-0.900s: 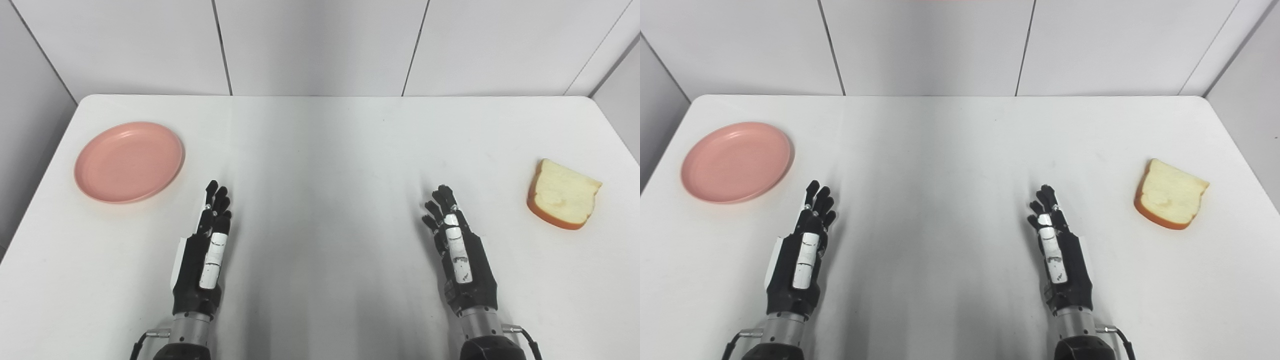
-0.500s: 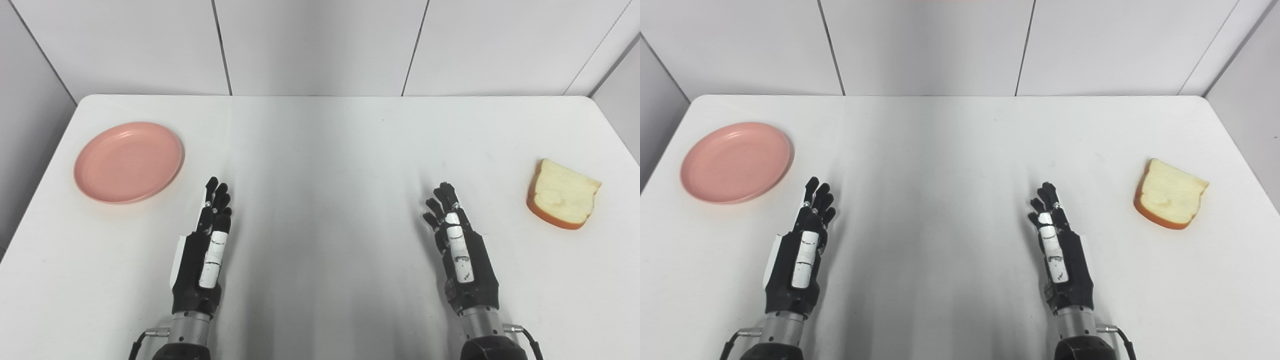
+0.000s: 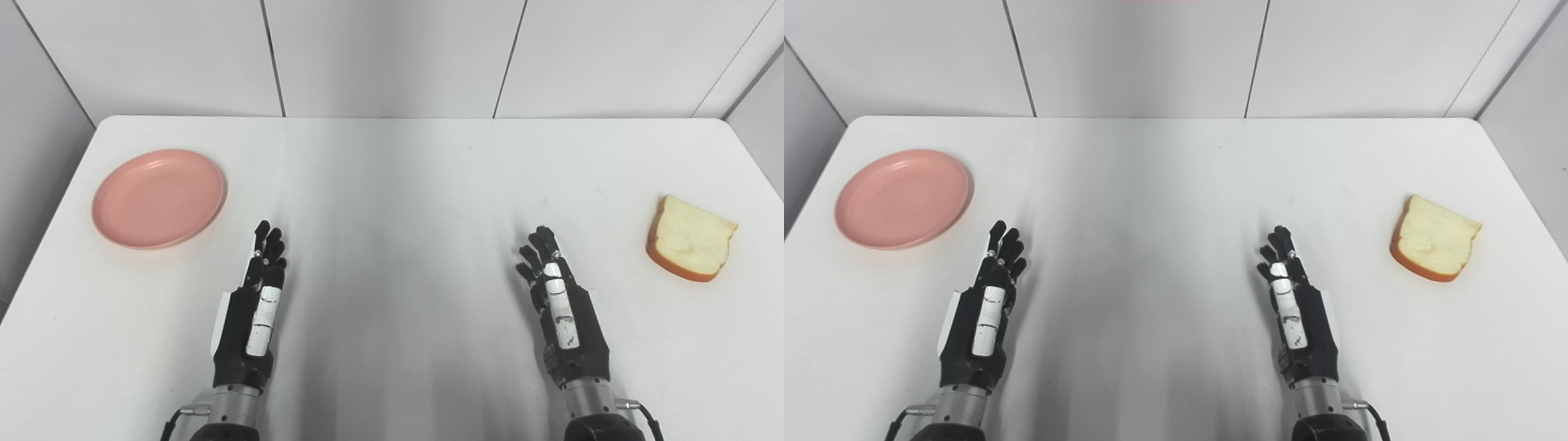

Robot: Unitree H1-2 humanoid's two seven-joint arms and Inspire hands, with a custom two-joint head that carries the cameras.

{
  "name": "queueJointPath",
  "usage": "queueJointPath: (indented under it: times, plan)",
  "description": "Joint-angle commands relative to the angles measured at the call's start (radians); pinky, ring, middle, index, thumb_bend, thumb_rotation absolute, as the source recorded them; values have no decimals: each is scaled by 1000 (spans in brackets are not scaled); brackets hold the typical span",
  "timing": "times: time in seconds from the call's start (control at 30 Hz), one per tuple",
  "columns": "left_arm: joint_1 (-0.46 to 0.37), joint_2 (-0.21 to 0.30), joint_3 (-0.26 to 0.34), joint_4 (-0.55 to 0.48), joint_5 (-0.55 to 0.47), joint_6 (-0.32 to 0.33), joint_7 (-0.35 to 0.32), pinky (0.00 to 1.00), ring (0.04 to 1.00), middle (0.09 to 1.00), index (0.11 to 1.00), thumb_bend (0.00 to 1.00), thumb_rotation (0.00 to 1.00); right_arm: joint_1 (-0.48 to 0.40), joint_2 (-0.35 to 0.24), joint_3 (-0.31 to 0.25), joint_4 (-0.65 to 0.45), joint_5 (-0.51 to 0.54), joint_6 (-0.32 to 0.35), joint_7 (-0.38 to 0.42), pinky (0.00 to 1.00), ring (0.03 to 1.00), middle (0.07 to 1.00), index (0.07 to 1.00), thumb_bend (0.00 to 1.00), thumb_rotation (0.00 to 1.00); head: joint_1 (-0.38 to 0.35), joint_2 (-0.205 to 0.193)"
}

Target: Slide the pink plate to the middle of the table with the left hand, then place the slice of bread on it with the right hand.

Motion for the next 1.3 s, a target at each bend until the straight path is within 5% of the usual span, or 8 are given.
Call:
queueJointPath:
  times: [0.0, 0.2, 0.6, 0.83, 1.27]
  plan:
    - [1, -11, -8, -7, 15, -47, 1, 1000, 1000, 1000, 1000, 769, 898, 4, -8, -6, -7, 13, -62, 15, 943, 942, 956, 951, 794, 843, 18, -19]
    - [-3, -29, -23, 63, 35, -107, 16, 1000, 1000, 1000, 1000, 771, 893, 2, -29, -24, 51, 25, -104, 30, 956, 951, 963, 963, 794, 870, 86, -91]
    - [-13, -72, -51, 159, 112, -190, 47, 1000, 1000, 1000, 1000, 780, 926, -12, -68, -68, 157, 90, -180, 70, 997, 978, 988, 977, 799, 867, 203, -169]
    - [-18, -72, -55, 203, 112, -222, 42, 1000, 1000, 1000, 1000, 775, 912, -17, -68, -73, 197, 98, -196, 82, 1000, 993, 1000, 997, 802, 892, 205, -224]
    - [-18, -52, -25, 179, 15, -242, 20, 1000, 1000, 1000, 1000, 766, 864, -19, -58, -40, 224, 17, -256, 77, 999, 975, 988, 987, 797, 938, 172, -223]
